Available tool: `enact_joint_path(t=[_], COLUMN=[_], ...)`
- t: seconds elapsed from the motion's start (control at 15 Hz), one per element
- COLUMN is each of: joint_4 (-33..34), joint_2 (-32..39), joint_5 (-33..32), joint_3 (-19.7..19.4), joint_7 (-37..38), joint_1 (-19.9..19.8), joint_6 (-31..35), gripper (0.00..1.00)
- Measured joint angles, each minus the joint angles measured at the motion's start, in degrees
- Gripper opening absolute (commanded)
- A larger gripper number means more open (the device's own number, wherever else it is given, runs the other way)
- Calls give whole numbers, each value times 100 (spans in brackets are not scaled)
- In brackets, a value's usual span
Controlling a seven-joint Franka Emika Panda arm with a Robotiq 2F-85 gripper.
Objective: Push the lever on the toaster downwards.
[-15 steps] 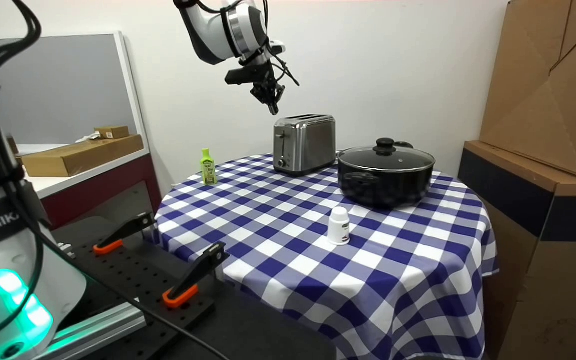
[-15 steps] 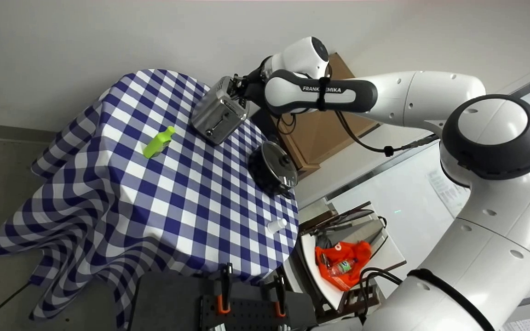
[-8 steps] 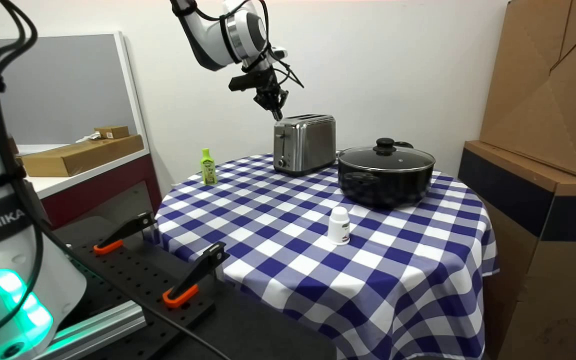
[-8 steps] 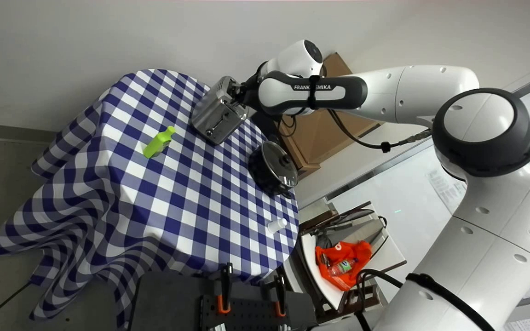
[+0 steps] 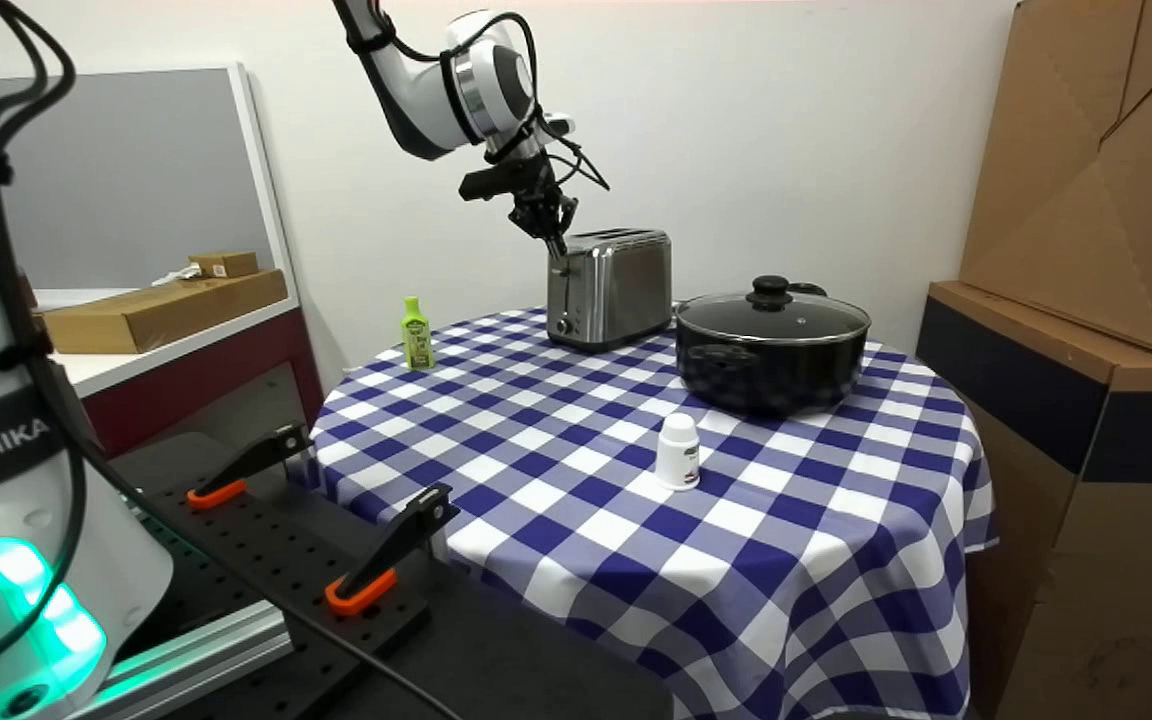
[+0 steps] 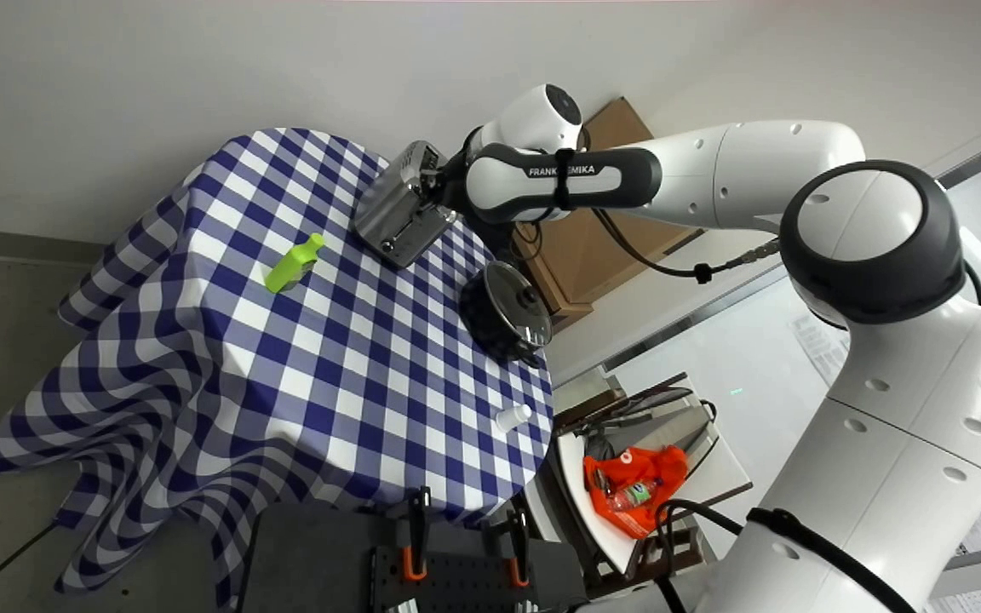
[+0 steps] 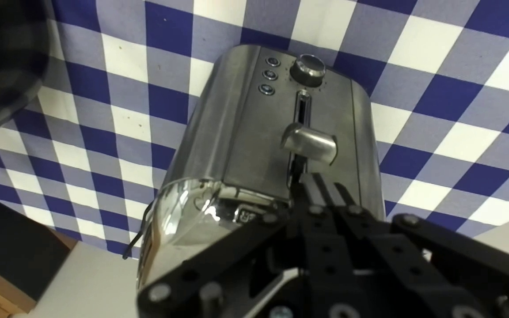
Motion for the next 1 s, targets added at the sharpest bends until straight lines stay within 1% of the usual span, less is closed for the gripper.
enact_joint_path(t=[0.47,1.0], joint_4=[11,129], joint_2=[204,504], joint_5=[19,51], joint_3=[-102,-100], joint_7=[-110,-667], joint_1=[35,75], joint_6=[1,62], gripper=[0,0])
